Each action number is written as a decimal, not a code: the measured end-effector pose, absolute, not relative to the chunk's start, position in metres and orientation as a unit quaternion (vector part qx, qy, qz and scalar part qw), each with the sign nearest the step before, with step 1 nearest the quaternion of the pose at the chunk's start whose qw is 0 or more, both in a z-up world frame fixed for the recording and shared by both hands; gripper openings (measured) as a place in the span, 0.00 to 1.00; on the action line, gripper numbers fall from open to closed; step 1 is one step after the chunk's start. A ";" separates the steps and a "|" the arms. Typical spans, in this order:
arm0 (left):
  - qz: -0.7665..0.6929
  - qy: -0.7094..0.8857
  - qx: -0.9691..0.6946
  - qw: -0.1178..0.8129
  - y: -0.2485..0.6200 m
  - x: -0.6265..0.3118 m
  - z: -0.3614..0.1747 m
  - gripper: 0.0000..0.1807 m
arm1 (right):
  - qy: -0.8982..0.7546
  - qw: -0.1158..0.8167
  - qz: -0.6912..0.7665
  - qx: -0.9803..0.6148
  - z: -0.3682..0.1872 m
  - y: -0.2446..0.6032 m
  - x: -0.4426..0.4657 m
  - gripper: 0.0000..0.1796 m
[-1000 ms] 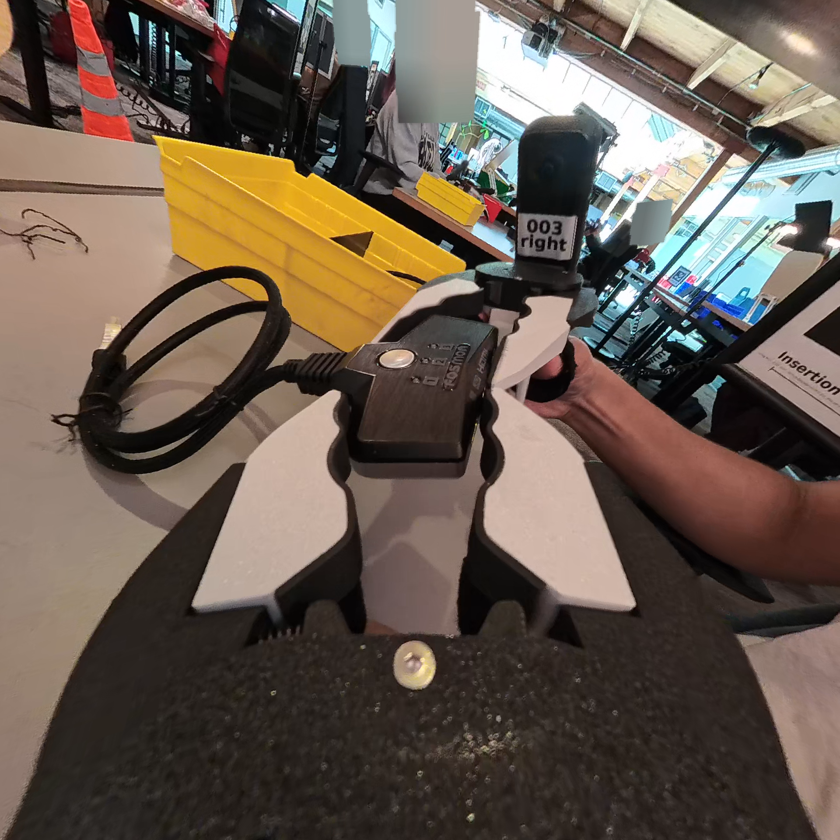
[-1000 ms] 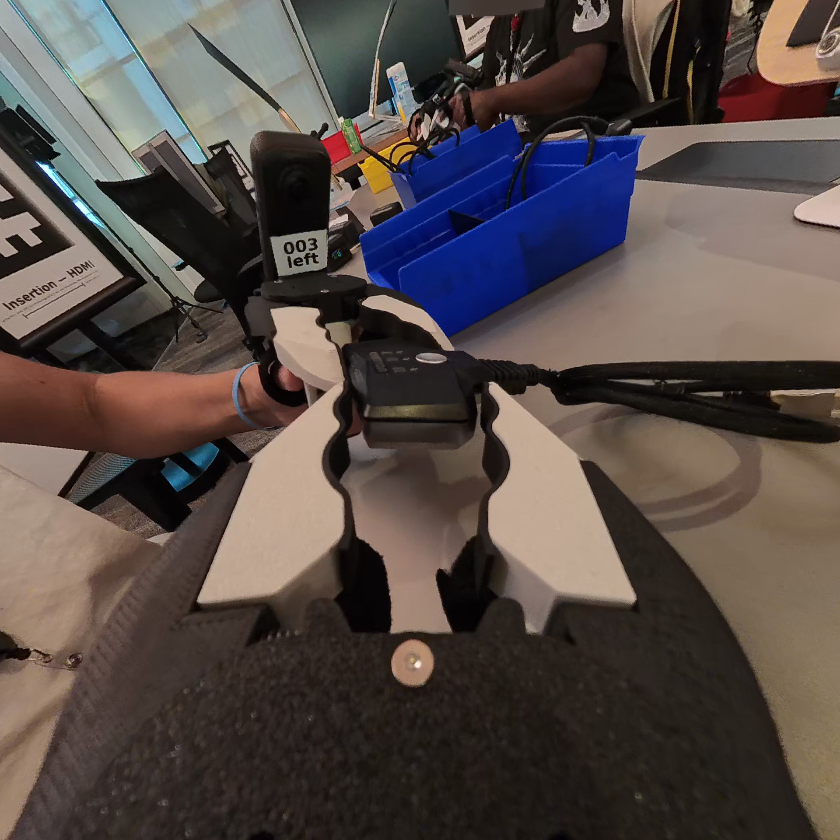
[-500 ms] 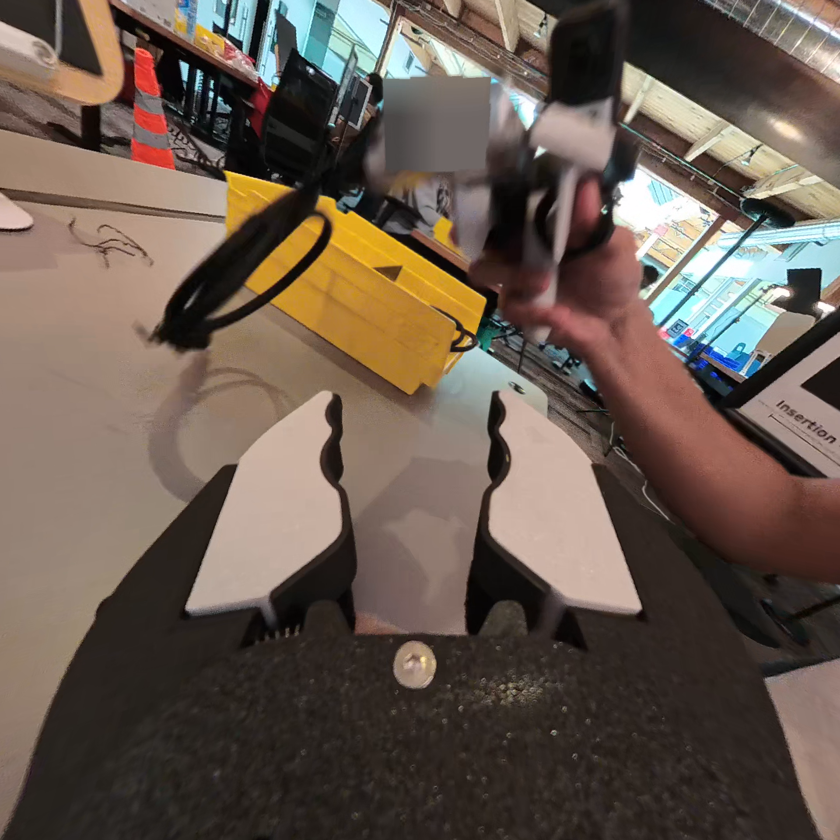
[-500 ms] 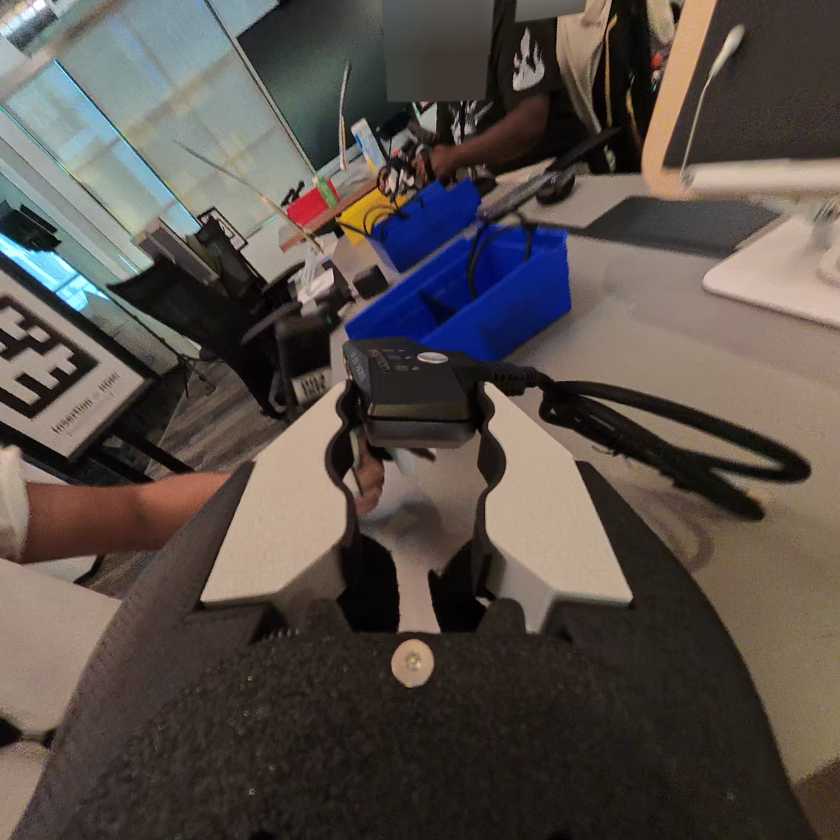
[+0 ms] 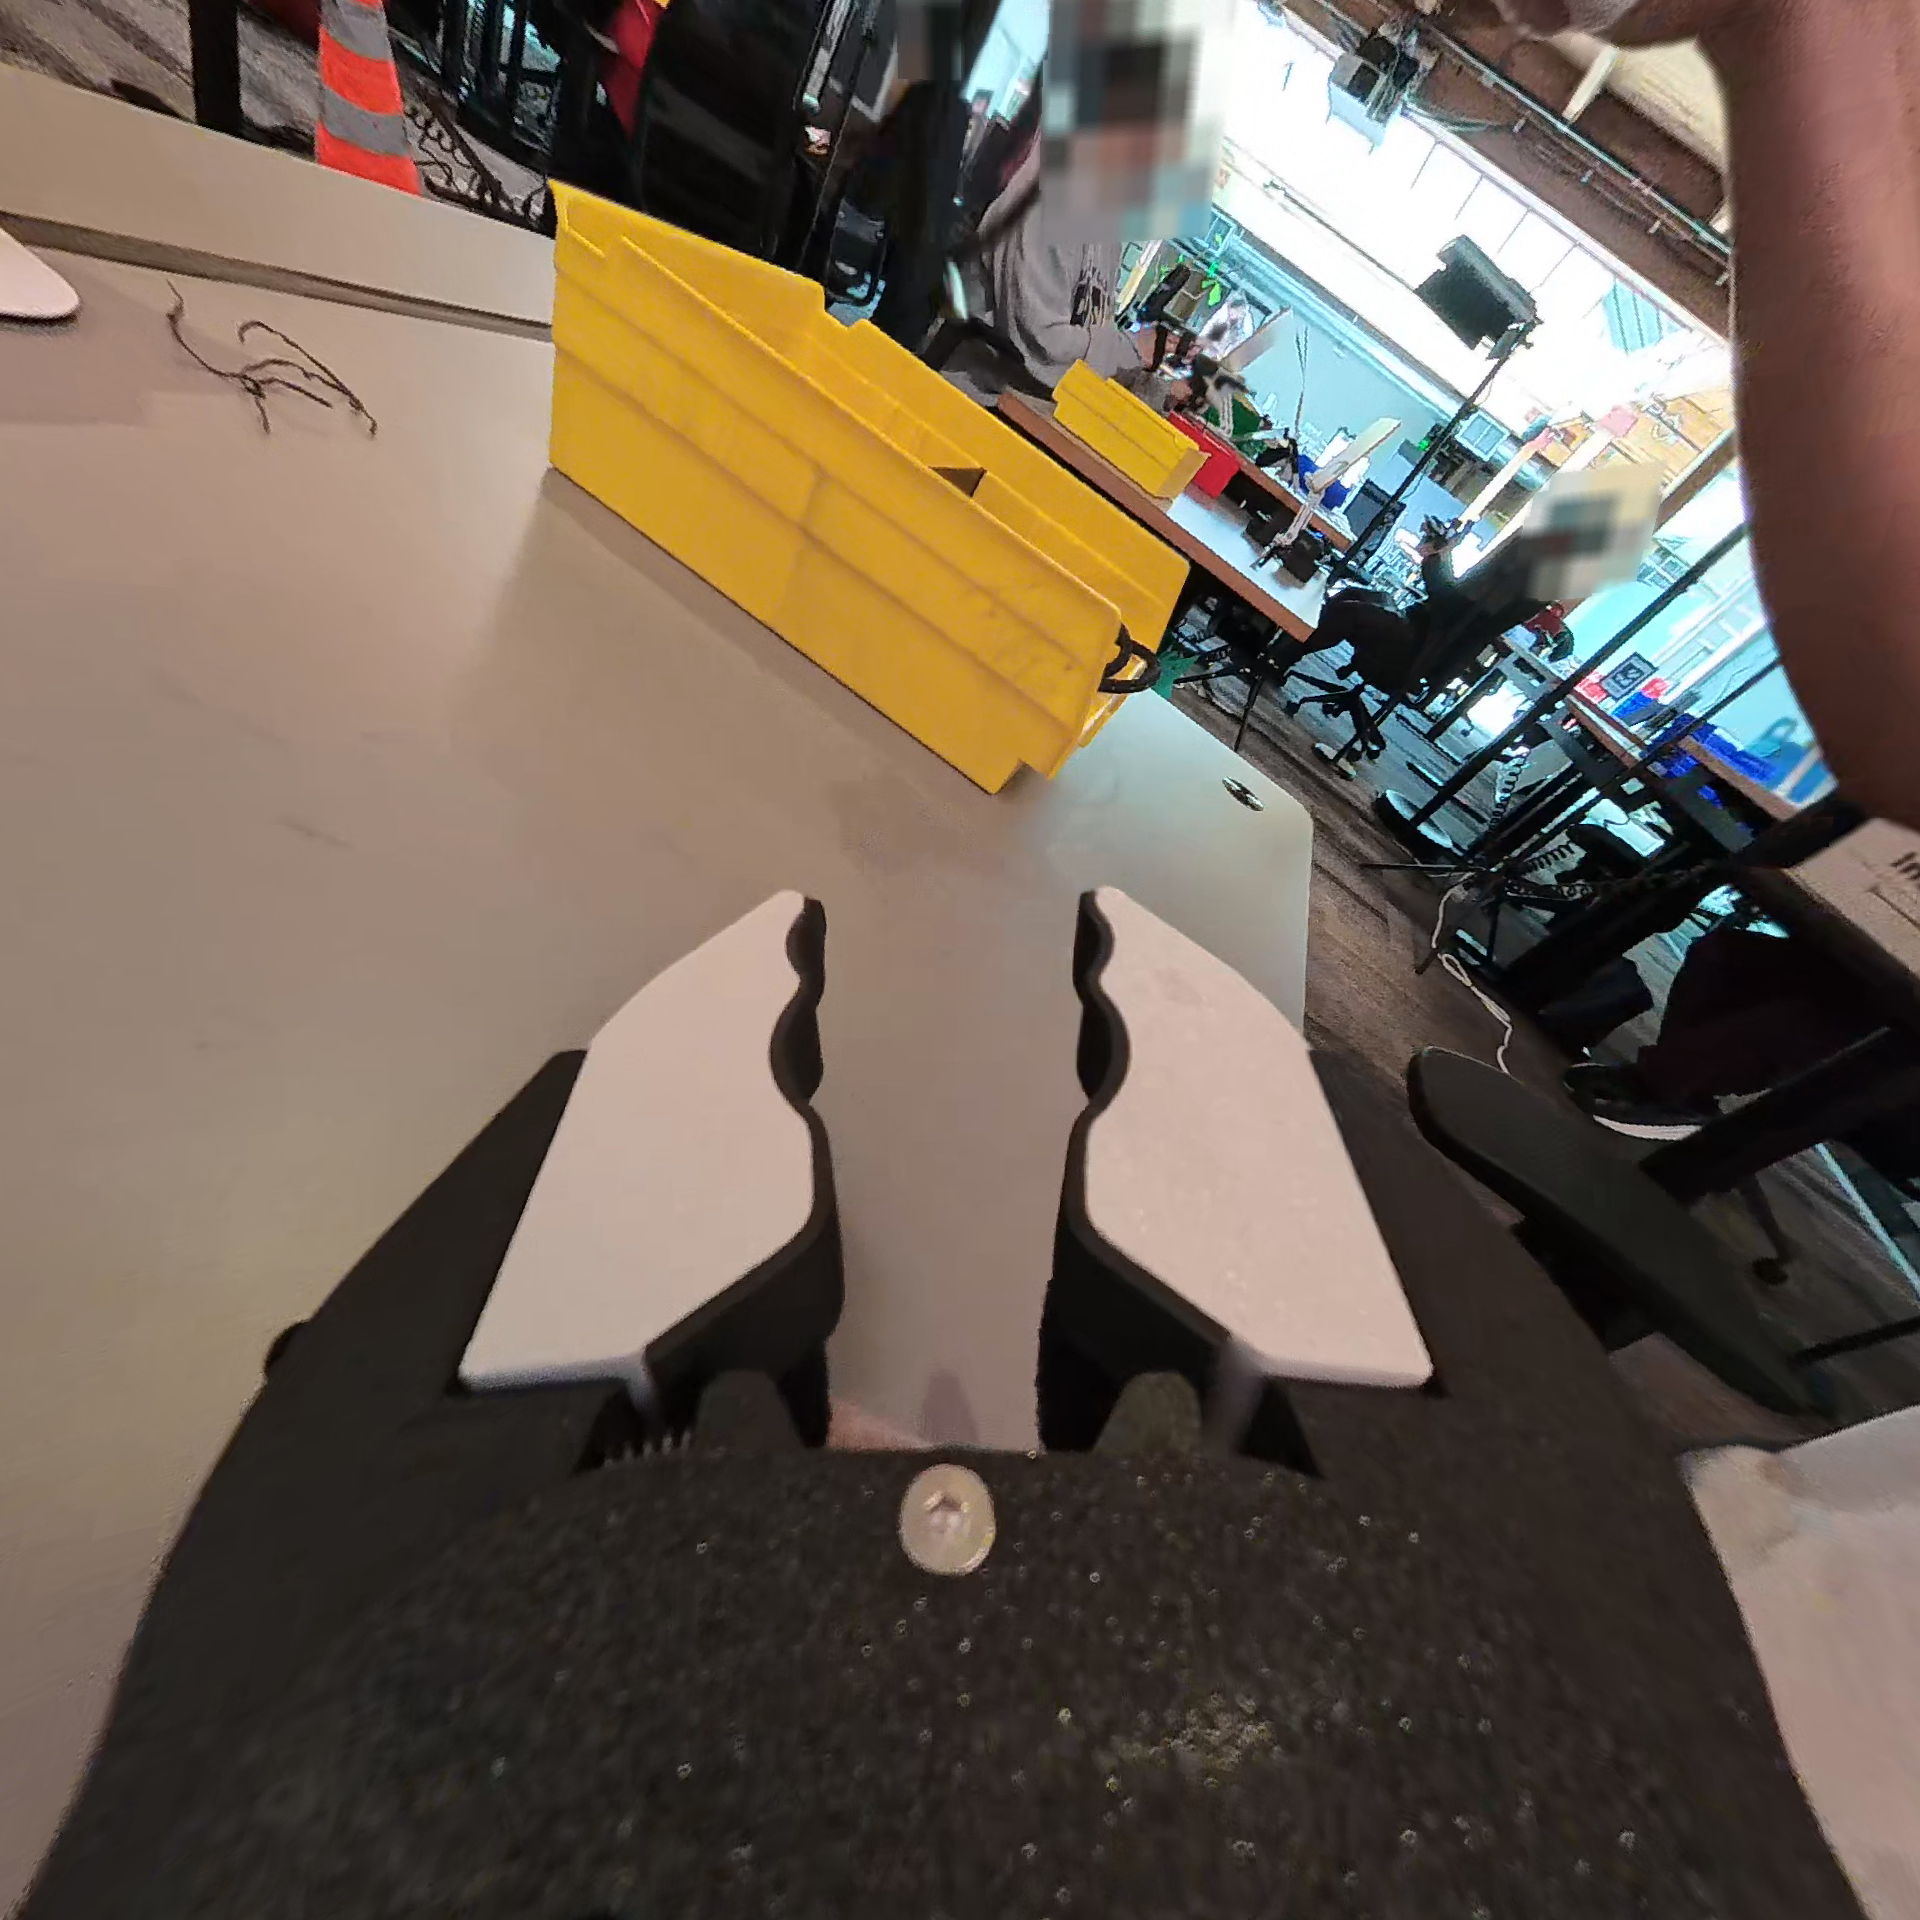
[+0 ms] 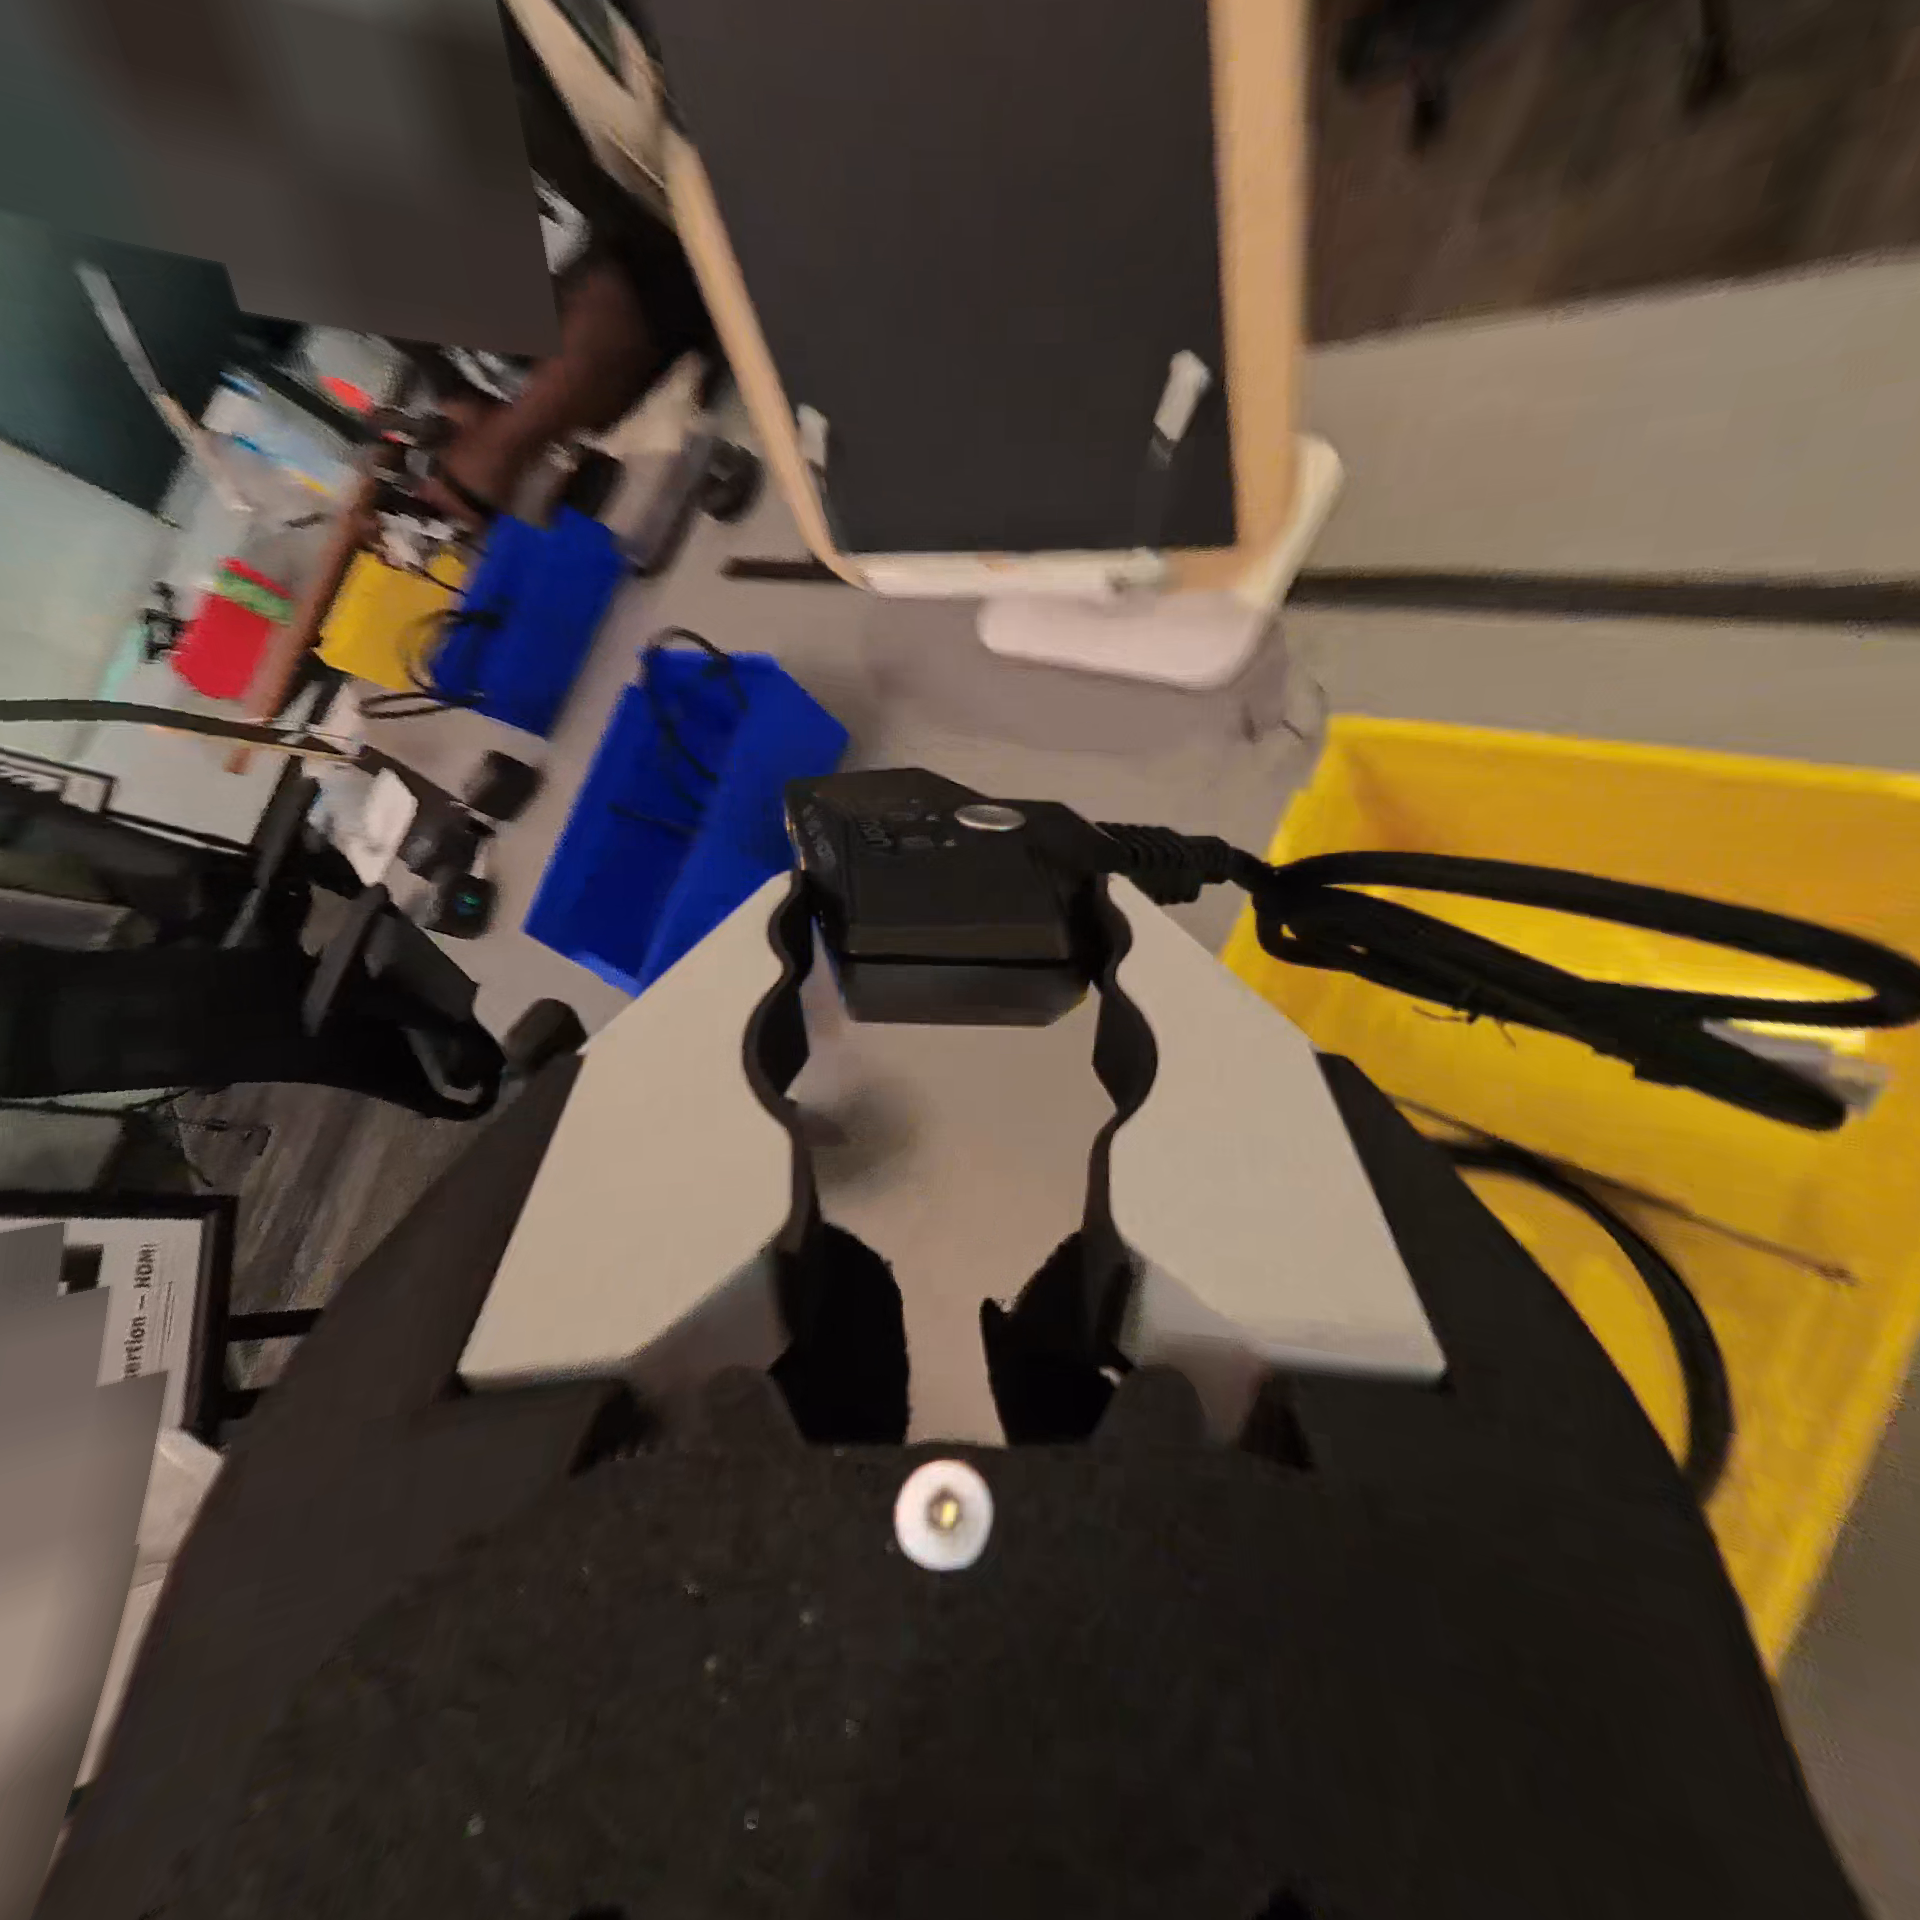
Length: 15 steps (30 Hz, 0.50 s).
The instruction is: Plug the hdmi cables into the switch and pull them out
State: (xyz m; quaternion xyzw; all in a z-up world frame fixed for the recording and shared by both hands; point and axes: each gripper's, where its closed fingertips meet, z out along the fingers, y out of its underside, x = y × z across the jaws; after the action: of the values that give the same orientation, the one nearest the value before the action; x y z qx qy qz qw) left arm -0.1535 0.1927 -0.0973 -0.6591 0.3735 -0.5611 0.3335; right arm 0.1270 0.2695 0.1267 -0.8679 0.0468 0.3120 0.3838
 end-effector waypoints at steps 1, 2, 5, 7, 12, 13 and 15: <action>-0.563 0.372 -0.660 0.330 0.192 -0.152 -0.098 0.25 | 0.063 0.346 0.310 -0.883 0.111 0.274 0.138 0.30; -0.564 0.372 -0.661 0.327 0.192 -0.150 -0.098 0.25 | 0.075 0.306 0.314 -0.896 0.095 0.278 0.147 0.30; -0.560 0.380 -0.661 0.326 0.189 -0.146 -0.097 0.25 | 0.133 0.225 0.359 -0.896 0.057 0.298 0.164 0.30; -0.555 0.385 -0.660 0.328 0.189 -0.145 -0.096 0.25 | 0.158 0.202 0.356 -0.898 0.031 0.313 0.172 0.30; -0.553 0.379 -0.665 0.331 0.192 -0.149 -0.096 0.24 | 0.190 0.184 0.395 -0.880 -0.014 0.345 0.177 0.30; -0.554 0.376 -0.665 0.331 0.194 -0.150 -0.096 0.24 | 0.204 0.186 0.409 -0.870 -0.020 0.351 0.180 0.30; -0.556 0.372 -0.667 0.328 0.195 -0.151 -0.098 0.24 | 0.225 0.190 0.430 -0.853 -0.033 0.360 0.185 0.30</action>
State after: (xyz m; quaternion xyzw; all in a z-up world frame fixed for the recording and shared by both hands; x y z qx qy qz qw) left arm -0.1510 0.1954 -0.0976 -0.6669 0.3724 -0.5558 0.3282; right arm 0.1850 0.3599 -0.0326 -0.8533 0.2249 0.4302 0.1905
